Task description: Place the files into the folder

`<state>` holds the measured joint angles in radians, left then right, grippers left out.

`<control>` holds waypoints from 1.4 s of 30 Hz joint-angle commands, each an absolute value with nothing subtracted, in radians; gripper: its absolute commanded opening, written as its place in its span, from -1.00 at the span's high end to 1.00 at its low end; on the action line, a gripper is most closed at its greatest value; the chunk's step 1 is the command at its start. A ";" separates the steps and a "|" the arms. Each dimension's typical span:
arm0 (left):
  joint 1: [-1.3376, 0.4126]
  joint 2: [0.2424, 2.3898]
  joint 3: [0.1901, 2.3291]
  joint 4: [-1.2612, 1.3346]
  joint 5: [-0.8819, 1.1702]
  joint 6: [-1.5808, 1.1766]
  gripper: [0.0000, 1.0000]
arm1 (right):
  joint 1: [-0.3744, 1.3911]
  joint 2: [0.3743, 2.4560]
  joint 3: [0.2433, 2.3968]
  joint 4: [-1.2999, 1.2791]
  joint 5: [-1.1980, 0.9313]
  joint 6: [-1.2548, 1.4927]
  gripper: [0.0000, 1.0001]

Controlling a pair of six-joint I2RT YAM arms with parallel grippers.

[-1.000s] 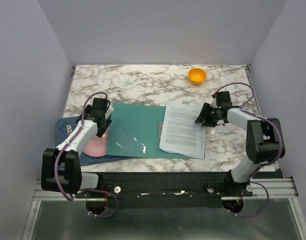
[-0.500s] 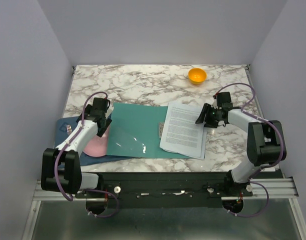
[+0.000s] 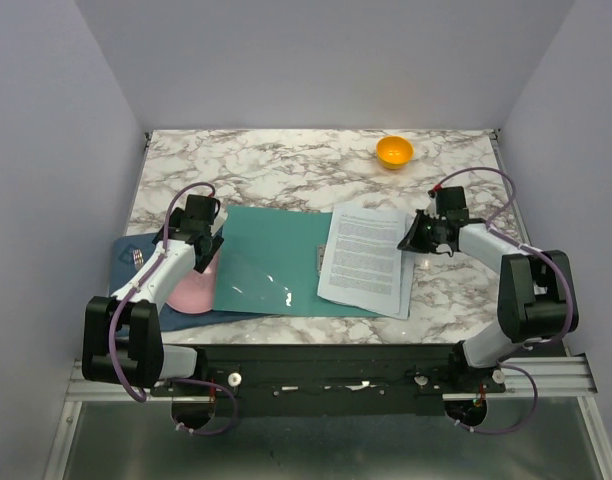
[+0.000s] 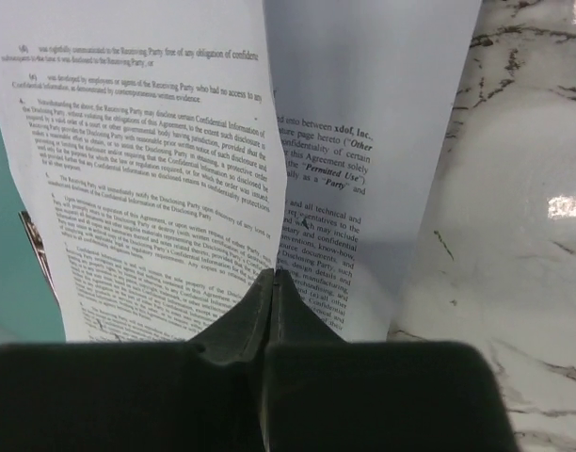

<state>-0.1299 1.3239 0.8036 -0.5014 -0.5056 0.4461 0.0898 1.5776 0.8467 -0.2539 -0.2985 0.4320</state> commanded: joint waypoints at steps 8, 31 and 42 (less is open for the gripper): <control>-0.123 1.330 0.807 -0.483 -0.534 0.454 -0.97 | 0.092 1.418 0.857 -0.095 -0.527 0.471 0.99; -0.117 1.302 0.790 -0.494 -0.528 0.451 -0.97 | 0.439 1.618 1.224 -0.235 -0.545 0.322 0.99; -0.107 1.312 0.775 -0.480 -0.518 0.449 -0.97 | 0.515 1.536 1.393 -0.287 -0.515 0.362 0.99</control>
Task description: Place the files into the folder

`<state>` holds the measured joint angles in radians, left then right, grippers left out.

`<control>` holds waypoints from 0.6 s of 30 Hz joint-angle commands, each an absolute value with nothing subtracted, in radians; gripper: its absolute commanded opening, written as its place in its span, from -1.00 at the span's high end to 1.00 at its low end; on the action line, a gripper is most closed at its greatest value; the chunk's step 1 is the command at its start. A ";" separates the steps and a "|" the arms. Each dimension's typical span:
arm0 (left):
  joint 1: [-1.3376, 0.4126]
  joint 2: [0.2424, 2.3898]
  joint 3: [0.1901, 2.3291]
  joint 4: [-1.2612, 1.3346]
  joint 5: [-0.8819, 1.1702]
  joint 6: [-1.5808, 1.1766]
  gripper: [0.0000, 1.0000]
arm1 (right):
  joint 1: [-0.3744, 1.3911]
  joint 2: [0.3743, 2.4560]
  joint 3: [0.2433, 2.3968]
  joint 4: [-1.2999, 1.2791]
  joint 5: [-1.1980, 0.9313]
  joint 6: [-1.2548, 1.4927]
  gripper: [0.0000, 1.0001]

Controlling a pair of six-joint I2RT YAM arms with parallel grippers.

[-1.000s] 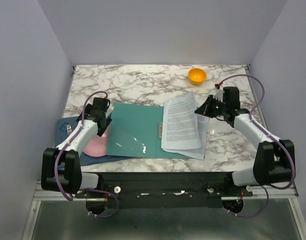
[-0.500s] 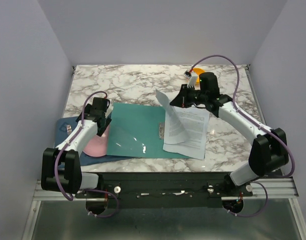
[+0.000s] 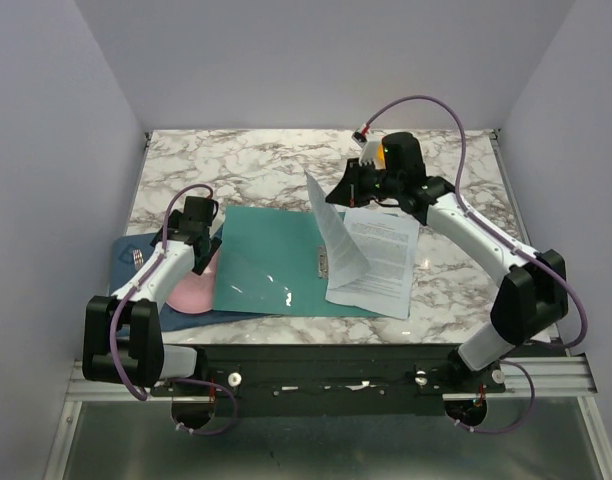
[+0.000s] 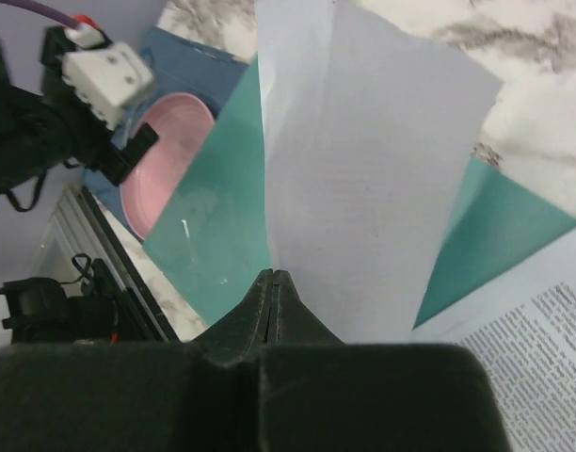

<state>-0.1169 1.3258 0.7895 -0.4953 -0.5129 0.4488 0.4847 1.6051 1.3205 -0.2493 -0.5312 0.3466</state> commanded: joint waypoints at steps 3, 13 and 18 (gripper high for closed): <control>-0.106 1.313 0.773 -0.476 -0.512 0.448 -0.97 | 0.534 1.520 1.411 -0.290 -0.543 0.385 0.99; -0.101 1.307 0.769 -0.477 -0.503 0.449 -0.97 | 0.541 1.523 1.351 -0.298 -0.526 0.377 0.99; -0.100 1.298 0.764 -0.480 -0.500 0.448 -0.97 | 0.541 1.581 1.344 -0.258 -0.517 0.383 0.99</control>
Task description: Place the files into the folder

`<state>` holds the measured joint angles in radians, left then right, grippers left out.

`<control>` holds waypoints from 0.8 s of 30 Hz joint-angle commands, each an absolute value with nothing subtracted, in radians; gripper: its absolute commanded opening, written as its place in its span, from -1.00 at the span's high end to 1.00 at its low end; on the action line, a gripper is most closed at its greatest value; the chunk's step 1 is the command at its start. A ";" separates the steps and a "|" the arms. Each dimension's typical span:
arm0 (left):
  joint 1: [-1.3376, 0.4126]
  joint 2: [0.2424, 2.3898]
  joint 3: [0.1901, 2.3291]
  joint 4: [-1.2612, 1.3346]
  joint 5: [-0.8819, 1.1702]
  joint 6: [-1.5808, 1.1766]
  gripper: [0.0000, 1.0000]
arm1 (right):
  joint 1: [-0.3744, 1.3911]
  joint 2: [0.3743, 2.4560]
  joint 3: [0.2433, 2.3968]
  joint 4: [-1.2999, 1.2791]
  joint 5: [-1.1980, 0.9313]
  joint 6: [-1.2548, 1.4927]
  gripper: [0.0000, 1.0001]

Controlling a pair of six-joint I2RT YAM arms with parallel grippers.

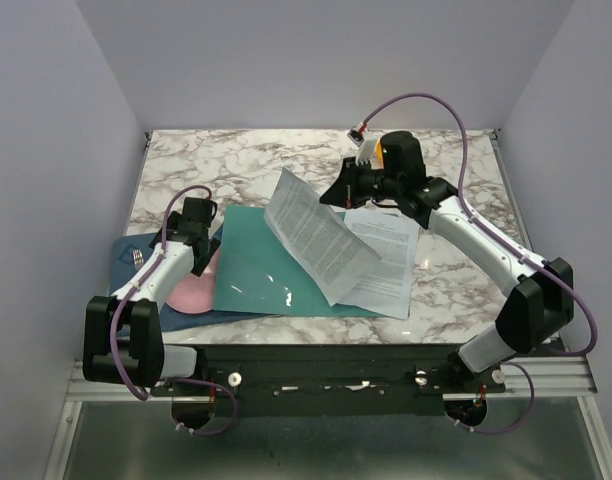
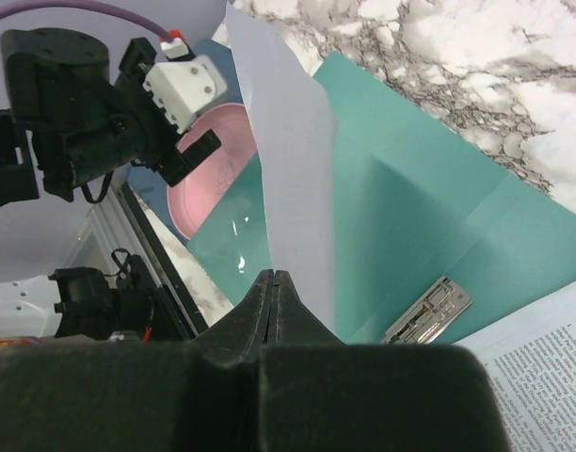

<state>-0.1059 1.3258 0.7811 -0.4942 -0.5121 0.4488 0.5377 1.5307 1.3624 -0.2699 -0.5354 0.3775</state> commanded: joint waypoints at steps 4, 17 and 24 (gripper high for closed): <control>-0.100 1.287 0.762 -0.494 -0.494 0.437 -0.97 | 0.541 1.635 1.353 -0.216 -0.514 0.408 0.99; -0.100 1.272 0.762 -0.511 -0.486 0.426 -0.97 | 0.541 1.707 1.223 0.020 -0.431 0.564 0.99; -0.100 1.266 0.752 -0.514 -0.486 0.423 -0.97 | 0.541 1.660 1.117 0.087 -0.288 0.632 0.99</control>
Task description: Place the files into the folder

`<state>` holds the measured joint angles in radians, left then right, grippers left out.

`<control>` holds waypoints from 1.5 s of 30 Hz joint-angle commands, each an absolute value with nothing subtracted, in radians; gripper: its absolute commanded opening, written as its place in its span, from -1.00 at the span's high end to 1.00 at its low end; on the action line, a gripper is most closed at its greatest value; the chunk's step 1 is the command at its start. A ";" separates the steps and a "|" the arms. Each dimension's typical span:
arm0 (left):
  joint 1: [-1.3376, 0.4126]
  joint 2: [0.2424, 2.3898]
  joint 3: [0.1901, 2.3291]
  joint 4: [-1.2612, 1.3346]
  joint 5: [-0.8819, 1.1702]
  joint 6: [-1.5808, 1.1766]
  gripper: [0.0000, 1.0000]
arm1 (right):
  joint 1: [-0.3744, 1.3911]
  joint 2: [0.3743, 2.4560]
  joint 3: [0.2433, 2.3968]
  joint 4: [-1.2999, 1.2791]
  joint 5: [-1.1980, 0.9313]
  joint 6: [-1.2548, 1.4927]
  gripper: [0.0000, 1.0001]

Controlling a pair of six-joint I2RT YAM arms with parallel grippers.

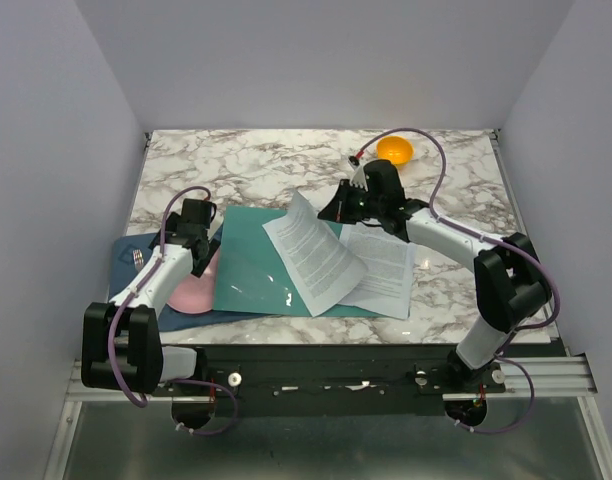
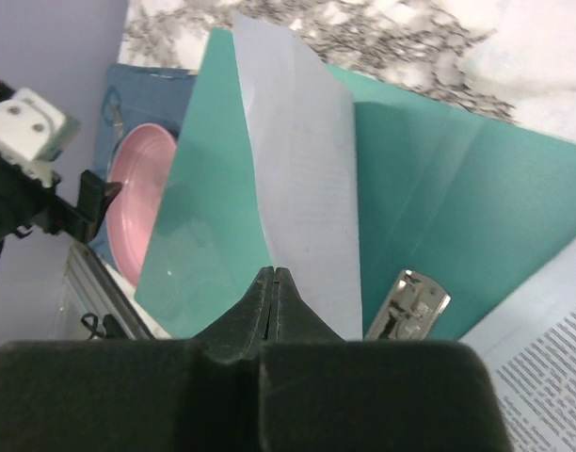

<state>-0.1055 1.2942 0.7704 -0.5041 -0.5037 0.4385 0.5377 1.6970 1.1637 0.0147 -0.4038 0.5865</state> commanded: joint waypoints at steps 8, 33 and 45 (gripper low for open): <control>-0.100 1.250 0.747 -0.512 -0.483 0.425 -0.97 | 0.540 1.667 1.088 -0.097 -0.264 0.525 0.34; -0.094 1.252 0.738 -0.494 -0.491 0.434 -0.97 | 0.540 1.789 1.046 -0.138 -0.514 0.362 0.44; -0.094 1.258 0.736 -0.491 -0.485 0.426 -0.97 | 0.540 1.750 1.094 -0.299 -0.463 0.195 0.13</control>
